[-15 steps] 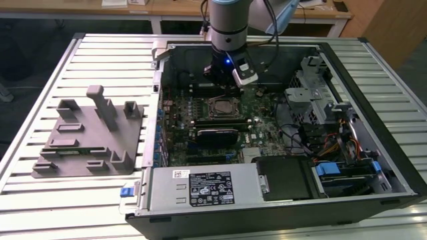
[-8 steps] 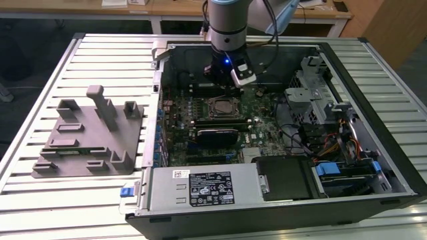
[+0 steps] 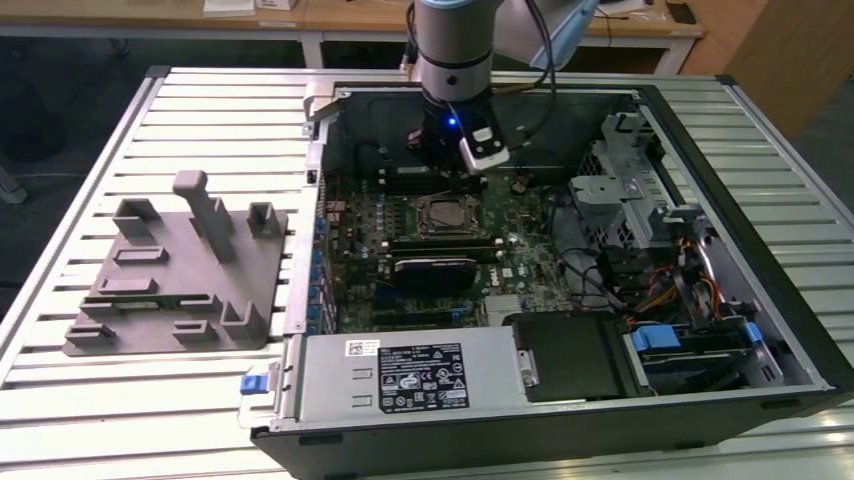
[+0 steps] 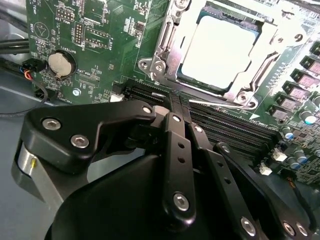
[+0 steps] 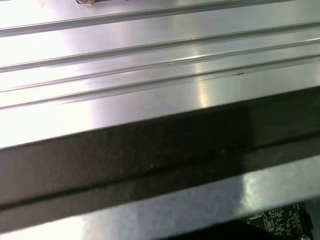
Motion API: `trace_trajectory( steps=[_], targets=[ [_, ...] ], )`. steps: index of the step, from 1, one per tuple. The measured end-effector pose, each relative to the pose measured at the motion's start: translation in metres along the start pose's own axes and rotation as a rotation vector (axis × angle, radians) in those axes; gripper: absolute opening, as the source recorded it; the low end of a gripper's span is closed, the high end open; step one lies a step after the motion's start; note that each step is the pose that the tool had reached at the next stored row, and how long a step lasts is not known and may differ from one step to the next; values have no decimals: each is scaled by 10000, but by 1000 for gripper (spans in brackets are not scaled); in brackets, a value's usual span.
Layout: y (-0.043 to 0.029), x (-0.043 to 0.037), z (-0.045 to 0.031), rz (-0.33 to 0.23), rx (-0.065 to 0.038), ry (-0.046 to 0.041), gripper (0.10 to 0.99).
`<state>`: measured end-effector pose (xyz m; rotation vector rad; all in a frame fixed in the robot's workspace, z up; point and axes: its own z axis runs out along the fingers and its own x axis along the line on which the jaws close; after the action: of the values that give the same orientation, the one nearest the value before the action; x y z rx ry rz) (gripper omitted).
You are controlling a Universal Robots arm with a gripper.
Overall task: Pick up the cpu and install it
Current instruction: 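Install the first cpu locking lever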
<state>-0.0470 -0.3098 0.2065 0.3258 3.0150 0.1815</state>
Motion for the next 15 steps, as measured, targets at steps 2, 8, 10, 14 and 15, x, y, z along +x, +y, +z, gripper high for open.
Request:
trace_trajectory(
  steps=[2, 8, 10, 14, 15],
  targets=[
    [5, 7, 4, 69, 5, -10, 106],
    [-1, 51, 7, 202, 16, -31, 106],
    [-3, 59, 12, 276, 22, -43, 106],
    [-6, 63, 22, 555, 48, -81, 106],
    [-6, 64, 26, 624, 54, -91, 106]
  ],
)
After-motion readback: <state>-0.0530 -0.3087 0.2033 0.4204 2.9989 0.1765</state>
